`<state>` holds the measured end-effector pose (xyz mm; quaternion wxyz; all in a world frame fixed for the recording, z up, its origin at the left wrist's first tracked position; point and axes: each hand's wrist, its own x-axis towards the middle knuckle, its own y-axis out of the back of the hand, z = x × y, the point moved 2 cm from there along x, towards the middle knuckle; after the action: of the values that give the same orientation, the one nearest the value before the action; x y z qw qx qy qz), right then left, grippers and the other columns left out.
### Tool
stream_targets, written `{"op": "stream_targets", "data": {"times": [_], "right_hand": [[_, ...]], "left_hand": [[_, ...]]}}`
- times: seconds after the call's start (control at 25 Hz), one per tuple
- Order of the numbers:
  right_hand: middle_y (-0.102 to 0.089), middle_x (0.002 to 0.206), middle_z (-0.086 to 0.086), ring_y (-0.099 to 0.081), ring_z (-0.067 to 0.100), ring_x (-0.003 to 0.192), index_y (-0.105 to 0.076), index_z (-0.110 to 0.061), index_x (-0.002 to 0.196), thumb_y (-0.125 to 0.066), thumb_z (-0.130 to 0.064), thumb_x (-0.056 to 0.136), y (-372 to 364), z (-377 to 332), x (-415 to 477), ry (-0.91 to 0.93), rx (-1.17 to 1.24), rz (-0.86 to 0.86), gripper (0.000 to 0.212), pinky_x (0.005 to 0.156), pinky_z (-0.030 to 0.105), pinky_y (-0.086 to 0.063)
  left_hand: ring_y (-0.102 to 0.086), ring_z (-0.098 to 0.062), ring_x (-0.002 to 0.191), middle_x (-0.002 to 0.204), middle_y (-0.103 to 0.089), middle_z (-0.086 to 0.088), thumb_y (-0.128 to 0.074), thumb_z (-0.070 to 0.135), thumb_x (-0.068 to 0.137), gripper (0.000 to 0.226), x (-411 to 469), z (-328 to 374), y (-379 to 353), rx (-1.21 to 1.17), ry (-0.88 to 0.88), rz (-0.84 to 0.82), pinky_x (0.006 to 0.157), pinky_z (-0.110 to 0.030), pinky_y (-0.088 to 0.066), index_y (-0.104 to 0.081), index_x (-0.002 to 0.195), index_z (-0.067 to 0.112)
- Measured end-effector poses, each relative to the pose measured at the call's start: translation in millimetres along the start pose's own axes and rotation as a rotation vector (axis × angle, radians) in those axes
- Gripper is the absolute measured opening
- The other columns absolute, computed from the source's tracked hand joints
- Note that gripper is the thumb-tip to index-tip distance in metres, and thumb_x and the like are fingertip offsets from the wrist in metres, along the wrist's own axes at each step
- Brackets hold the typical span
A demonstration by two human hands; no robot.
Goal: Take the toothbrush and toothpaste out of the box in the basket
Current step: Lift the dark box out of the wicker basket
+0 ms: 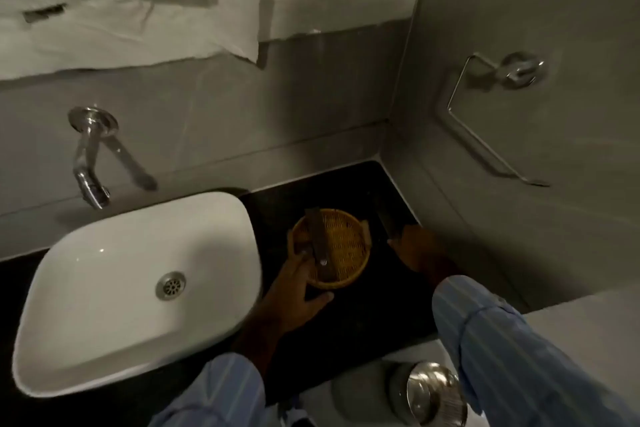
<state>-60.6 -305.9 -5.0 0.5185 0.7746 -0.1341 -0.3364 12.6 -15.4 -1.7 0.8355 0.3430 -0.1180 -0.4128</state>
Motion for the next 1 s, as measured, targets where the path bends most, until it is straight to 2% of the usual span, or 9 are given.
{"op": "stream_targets", "data": {"times": [0.08,0.16,0.44,0.64,0.8,0.88,1.0], "right_hand": [[-0.062,0.119,0.021,-0.062,0.038,0.105,-0.059,-0.003,0.12,-0.054,-0.047,0.093,-14,6,9,-0.066,0.034,0.003,0.052,0.077,0.039,-0.048],[-0.063,0.119,0.021,-0.062,0.039,0.106,-0.06,-0.002,0.121,-0.057,-0.046,0.091,-28,12,14,-0.098,0.052,0.008,0.053,0.08,0.042,-0.051],[-0.062,0.118,0.024,-0.061,0.041,0.108,-0.059,0.002,0.117,-0.064,-0.029,0.09,-61,24,41,-0.126,0.048,0.114,0.042,0.085,0.045,-0.052],[-0.067,0.103,0.024,-0.066,0.042,0.093,-0.066,0.004,0.104,-0.059,-0.021,0.091,-61,22,44,-0.216,0.178,0.083,0.029,0.065,0.036,-0.046],[-0.068,0.102,0.025,-0.066,0.042,0.092,-0.067,0.004,0.099,-0.058,-0.019,0.092,-36,21,31,-0.219,0.138,0.046,0.026,0.07,0.04,-0.052],[-0.069,0.101,0.025,-0.066,0.042,0.091,-0.067,0.005,0.098,-0.059,-0.019,0.091,-16,18,22,-0.213,0.129,0.045,0.027,0.069,0.039,-0.05],[-0.068,0.095,0.025,-0.066,0.043,0.088,-0.066,0.007,0.099,-0.062,-0.018,0.086,18,10,13,-0.207,0.287,0.088,0.028,0.064,0.035,-0.045]], "left_hand": [[-0.02,-0.02,0.151,0.163,-0.023,0.0,-0.055,0.069,0.08,0.091,-12,-20,-27,0.179,0.092,-0.064,0.119,-0.028,-0.019,-0.029,0.153,0.022],[-0.011,-0.02,0.153,0.166,-0.015,0.002,-0.045,0.076,0.079,0.096,-30,-38,-52,0.299,0.176,-0.132,0.121,-0.034,-0.017,-0.024,0.156,0.022],[0.004,-0.027,0.154,0.168,0.005,-0.007,-0.028,0.081,0.079,0.102,-43,-71,-95,0.608,0.176,-0.292,0.123,-0.052,-0.004,-0.01,0.159,0.021],[0.004,-0.025,0.155,0.168,0.005,-0.004,-0.025,0.082,0.078,0.103,-41,-75,-92,0.595,0.184,-0.295,0.123,-0.053,-0.002,-0.007,0.159,0.021],[-0.001,-0.022,0.155,0.168,-0.004,-0.003,-0.03,0.081,0.081,0.102,-45,-65,-75,0.482,0.174,-0.22,0.123,-0.041,-0.006,-0.009,0.159,0.019],[-0.005,-0.021,0.155,0.168,-0.007,-0.002,-0.031,0.08,0.082,0.102,-44,-53,-61,0.432,0.146,-0.179,0.12,-0.034,-0.009,-0.009,0.159,0.018],[-0.01,-0.02,0.154,0.167,-0.011,-0.003,-0.035,0.078,0.083,0.102,-31,-30,-33,0.385,0.095,-0.102,0.119,-0.031,-0.014,-0.007,0.159,0.016]]}}
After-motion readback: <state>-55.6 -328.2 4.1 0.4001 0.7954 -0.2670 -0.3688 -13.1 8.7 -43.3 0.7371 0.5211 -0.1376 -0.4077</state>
